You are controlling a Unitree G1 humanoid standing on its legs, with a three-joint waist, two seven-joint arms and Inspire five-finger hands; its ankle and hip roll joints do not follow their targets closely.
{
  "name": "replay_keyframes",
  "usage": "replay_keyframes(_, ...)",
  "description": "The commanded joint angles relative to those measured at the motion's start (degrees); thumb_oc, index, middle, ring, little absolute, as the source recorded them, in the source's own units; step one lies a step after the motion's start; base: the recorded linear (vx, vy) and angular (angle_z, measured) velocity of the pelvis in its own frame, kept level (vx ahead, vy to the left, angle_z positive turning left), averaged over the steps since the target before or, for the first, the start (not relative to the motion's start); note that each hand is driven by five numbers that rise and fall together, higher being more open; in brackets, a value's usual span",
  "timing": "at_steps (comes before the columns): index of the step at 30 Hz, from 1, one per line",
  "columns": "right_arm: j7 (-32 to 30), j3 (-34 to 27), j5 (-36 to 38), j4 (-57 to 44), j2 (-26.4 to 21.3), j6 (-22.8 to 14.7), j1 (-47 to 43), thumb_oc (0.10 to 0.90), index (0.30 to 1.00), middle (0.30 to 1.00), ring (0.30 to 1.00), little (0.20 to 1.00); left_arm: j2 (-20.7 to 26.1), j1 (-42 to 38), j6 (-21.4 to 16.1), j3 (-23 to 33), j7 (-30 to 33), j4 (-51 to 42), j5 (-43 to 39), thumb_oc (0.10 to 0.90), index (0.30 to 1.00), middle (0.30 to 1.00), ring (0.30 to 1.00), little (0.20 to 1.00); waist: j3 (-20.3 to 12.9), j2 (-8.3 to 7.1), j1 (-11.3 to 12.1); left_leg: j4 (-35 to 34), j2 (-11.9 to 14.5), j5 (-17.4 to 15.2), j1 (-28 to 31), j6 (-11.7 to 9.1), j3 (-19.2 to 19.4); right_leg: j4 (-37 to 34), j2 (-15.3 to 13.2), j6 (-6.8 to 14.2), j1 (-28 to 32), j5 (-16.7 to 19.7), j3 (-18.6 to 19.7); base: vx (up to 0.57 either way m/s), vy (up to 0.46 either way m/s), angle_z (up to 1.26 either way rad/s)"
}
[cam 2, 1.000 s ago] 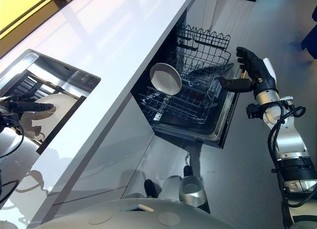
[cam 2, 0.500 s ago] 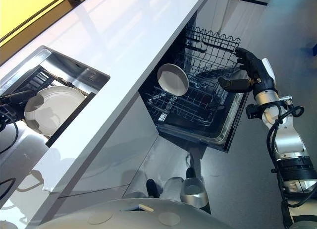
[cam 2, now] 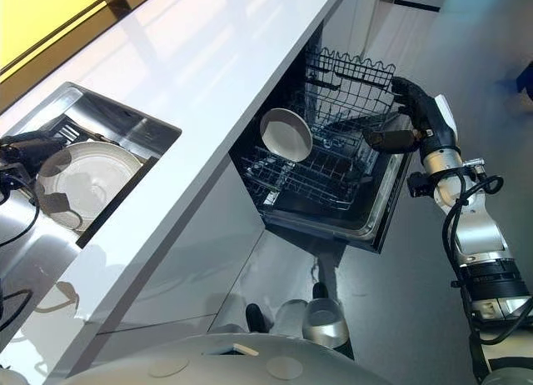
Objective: Pick up plates and place into dishwasher.
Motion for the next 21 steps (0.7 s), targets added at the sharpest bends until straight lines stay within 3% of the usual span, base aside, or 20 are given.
replay_keyframes(1, -2.6, -4.4, 3.2, -4.3, -0.8, -10.2, -7.5, 0.8, 0.9, 0.9, 0.9, 0.9, 5.4, -2.0, -13.8, -1.3, 10.6, -6.1, 15.9, 0.1, 0.3, 0.3, 0.3, 0.2, -5.8, 0.61, 0.4, 3.6, -3.6, -4.0, -4.6, -0.8, -2.6, 6.2, 2.7, 4.7, -1.5, -5.6, -2.8, -0.04, -0.084, -0.02)
replay_keyframes(6, -3.4, -7.7, 4.3, -8.3, -0.9, -12.4, -6.1, 0.8, 0.9, 0.9, 0.9, 0.9, 8.3, 0.8, -18.4, 1.7, 18.4, -12.0, 29.4, 0.1, 0.3, 0.3, 0.3, 0.2, -6.1, 0.05, 1.2, 3.5, -3.4, -3.9, -4.6, -1.0, -2.8, 5.3, 3.0, 4.4, -1.2, -5.2, -2.6, -0.04, -0.073, 0.0)
replay_keyframes(9, -5.4, -8.7, 4.1, -10.0, -1.6, -13.3, -7.0, 0.8, 0.9, 0.9, 0.9, 0.9, 9.3, 3.1, -19.8, 3.8, 21.6, -16.1, 32.5, 0.1, 0.3, 0.3, 0.3, 0.2, -6.4, -0.12, 1.7, 3.6, -3.2, -4.0, -4.7, -1.1, -2.9, 4.9, 3.3, 4.2, -0.9, -5.2, -2.3, -0.04, -0.067, 0.02)
replay_keyframes(14, -7.4, -9.3, 4.9, -10.7, -2.5, -13.4, -9.3, 0.8, 0.9, 0.9, 0.9, 0.9, 9.5, 4.9, -18.7, 5.7, 19.1, -20.0, 31.5, 0.1, 0.3, 0.3, 0.3, 0.2, -6.7, -0.43, 2.3, 3.8, -2.9, -4.1, -4.4, -1.3, -3.3, 4.5, 3.7, 3.9, -0.4, -5.1, -2.5, -0.04, -0.066, 0.03)
replay_keyframes(15, -7.5, -9.3, 4.8, -10.7, -2.5, -13.3, -9.6, 0.8, 0.9, 0.9, 0.9, 0.9, 9.3, 5.1, -17.5, 5.7, 17.5, -20.2, 31.0, 0.383, 0.542, 0.542, 0.542, 0.483, -6.7, -0.46, 2.4, 3.8, -2.9, -4.1, -4.3, -1.4, -3.4, 4.4, 3.8, 3.9, -0.3, -5.2, -2.6, -0.03, -0.057, 0.05)
replay_keyframes(16, -7.5, -9.2, 5.0, -10.6, -2.6, -13.0, -9.9, 0.8, 0.9, 0.9, 0.9, 0.9, 9.0, 5.2, -15.4, 5.3, 14.8, -20.1, 30.6, 0.742, 0.851, 0.851, 0.851, 0.842, -6.8, -0.47, 2.4, 3.7, -2.8, -4.1, -4.3, -1.4, -3.5, 4.2, 3.8, 3.9, -0.2, -5.2, -2.6, -0.02, -0.051, 0.07)
replay_keyframes(17, -7.4, -9.1, 5.2, -10.5, -2.7, -12.6, -10.2, 0.8, 0.9, 0.9, 0.9, 0.9, 8.8, 5.0, -13.7, 4.7, 12.1, -19.6, 30.6, 0.8, 0.9, 0.9, 0.9, 0.9, -6.9, -0.43, 2.4, 3.7, -2.8, -4.1, -4.2, -1.4, -3.6, 4.1, 4.0, 3.8, -0.1, -5.2, -2.7, -0.03, -0.049, 0.09)
replay_keyframes(21, -6.7, -8.9, 5.1, -9.9, -2.8, -10.5, -11.3, 0.8, 0.9, 0.9, 0.9, 0.9, 8.3, 3.6, -7.9, 1.8, 3.6, -16.7, 30.3, 0.8, 0.9, 0.9, 0.9, 0.9, -7.2, -0.2, 2.2, 3.5, -2.6, -4.1, -4.0, -1.3, -3.8, 3.9, 4.2, 3.8, 0.1, -5.3, -2.7, -0.01, -0.024, 0.06)
